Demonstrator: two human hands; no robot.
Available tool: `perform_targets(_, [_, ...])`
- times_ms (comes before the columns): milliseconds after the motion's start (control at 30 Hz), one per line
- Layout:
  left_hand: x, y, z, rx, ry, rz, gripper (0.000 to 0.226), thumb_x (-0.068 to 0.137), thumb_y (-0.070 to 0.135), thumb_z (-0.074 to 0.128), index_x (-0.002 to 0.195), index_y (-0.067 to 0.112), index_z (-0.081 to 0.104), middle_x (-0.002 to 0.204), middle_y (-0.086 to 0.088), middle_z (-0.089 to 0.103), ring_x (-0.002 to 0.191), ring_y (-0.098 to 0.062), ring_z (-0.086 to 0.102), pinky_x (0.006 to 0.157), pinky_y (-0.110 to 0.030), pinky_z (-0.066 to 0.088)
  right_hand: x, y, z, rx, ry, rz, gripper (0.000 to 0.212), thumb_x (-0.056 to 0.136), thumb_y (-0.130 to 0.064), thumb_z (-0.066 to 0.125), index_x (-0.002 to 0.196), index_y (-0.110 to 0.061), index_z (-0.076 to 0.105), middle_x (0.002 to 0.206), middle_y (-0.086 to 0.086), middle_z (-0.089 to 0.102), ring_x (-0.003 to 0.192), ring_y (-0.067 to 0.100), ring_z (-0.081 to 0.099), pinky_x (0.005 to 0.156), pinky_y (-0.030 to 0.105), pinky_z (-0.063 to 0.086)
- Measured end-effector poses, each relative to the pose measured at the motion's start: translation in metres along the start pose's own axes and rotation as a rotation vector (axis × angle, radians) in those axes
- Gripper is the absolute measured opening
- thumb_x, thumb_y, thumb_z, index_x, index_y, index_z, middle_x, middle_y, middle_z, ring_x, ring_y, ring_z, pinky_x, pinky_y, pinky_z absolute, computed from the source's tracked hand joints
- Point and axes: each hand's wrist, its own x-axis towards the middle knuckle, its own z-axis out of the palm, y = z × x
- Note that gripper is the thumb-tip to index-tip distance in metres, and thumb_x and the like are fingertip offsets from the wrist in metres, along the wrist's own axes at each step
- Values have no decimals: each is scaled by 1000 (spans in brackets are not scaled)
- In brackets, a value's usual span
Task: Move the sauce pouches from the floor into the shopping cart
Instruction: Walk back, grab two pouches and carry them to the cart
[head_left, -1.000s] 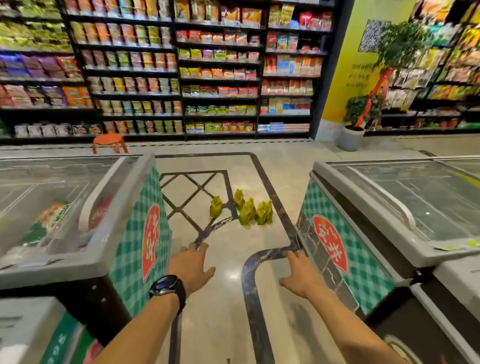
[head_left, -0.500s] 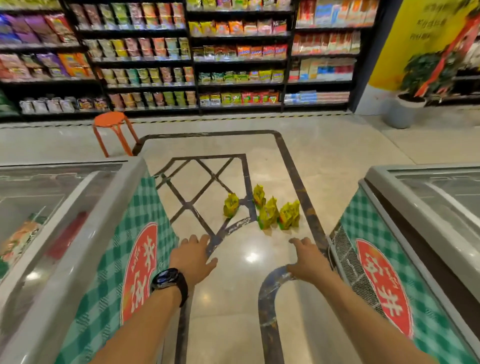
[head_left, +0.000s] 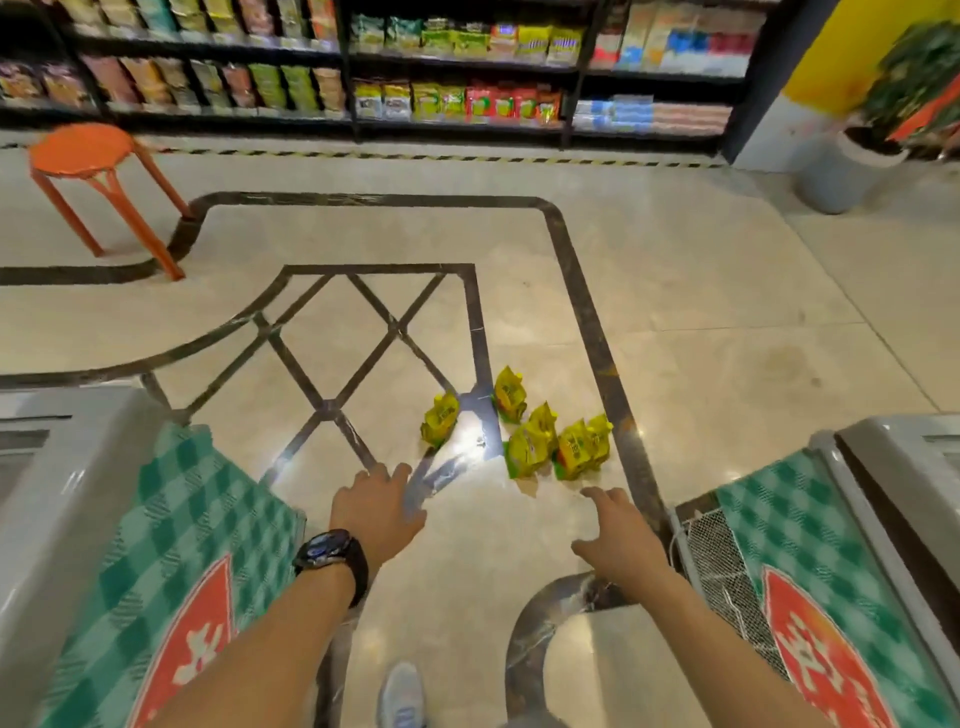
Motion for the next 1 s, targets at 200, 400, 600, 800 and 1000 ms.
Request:
perform_targets(200, [140,-3,21,3,-97,-30,55,94,55,47,140,26,39,133,-4,52,116,-24,57,88,-37,52,145,10,-2,3,-51,52,72,79,-33,66,143,-24,36,137,4,40,125,25,45,92,38,48])
perform_targets(400, [298,-3,94,-64,-201,-88,55,92,56,47,138,27,40,132,-2,53,116,-24,57,87,-40,54,322,45,49,-63,-195,65,75,79,-35,66,146,-27,31,147,2,32,132,23,41,98,39,47])
perform_targets(600, [441,-15,205,-90,-166,-132,63,95,59,44,148,27,31,139,-3,47,123,-27,53,87,-38,53,487,82,133,-334,-259,-26,84,80,-13,65,150,-30,22,160,2,11,143,25,25,95,35,48])
perform_targets(800, [556,-56,338,-359,-55,-315,87,93,52,58,157,17,12,149,-9,38,130,-33,43,93,-47,49,617,122,223,-651,-152,-468,80,48,-2,83,123,-22,65,146,11,49,136,33,43,106,41,39])
perform_targets(1000, [603,-68,427,-973,223,-389,45,86,39,73,126,33,52,124,1,63,111,-21,59,91,-43,51,671,165,247,-861,-142,-874,68,37,-12,89,103,-24,78,128,2,66,123,36,58,112,54,12])
